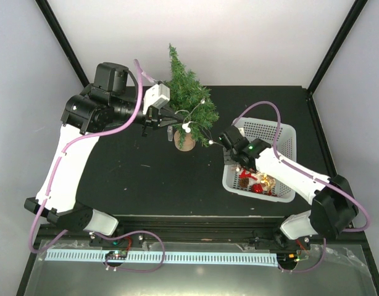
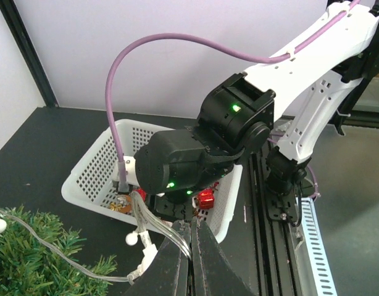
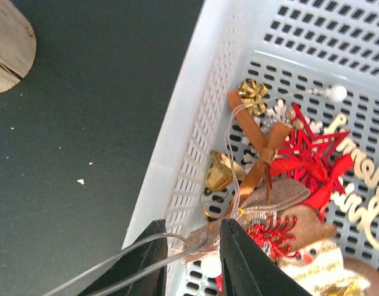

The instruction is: Decorate the small christmas tree

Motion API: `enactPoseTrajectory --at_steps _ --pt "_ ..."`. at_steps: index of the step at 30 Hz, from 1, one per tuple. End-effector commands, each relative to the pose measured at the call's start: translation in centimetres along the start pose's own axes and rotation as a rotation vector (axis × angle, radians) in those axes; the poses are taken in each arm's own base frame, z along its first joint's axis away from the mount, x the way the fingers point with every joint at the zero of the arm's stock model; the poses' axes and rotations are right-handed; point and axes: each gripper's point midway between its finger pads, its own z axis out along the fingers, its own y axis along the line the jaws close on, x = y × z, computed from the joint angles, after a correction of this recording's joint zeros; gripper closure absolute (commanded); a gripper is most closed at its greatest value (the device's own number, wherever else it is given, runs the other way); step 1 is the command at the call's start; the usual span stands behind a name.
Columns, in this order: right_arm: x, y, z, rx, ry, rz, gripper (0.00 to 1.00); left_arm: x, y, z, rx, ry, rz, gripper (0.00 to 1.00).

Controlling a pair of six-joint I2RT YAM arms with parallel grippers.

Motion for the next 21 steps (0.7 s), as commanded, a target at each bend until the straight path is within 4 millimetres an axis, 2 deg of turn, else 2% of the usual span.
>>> enactPoseTrajectory --at_steps 1,7,10,13,21 --pt "-1.3 0.7 0.7 -0.044 -0.022 0.051 0.79 -1.5 -1.6 -1.4 0.006 -0.038 0.050 0.98" --pt "-2.4 0.7 0.1 -0.064 -0.058 0.069 0.99 -1.4 -1.7 -1.6 0.003 -0.037 0.046 0.98" --pt "-2.6 0.4 -0.2 -0.065 -0.068 0.079 0.99 -1.0 -1.6 -1.6 -0.002 -0.032 0.046 0.98" --pt "-3.2 -0.1 -1.5 -0.068 -0.094 0.097 0.99 -0.7 -1.5 -1.6 -0.010 -0.027 0.049 0.98" --pt "-4.8 -2.9 -7.0 -0.044 -0.196 0.146 0.99 -0.4 -1.1 -2.0 -0.032 -0.026 0.047 0.98"
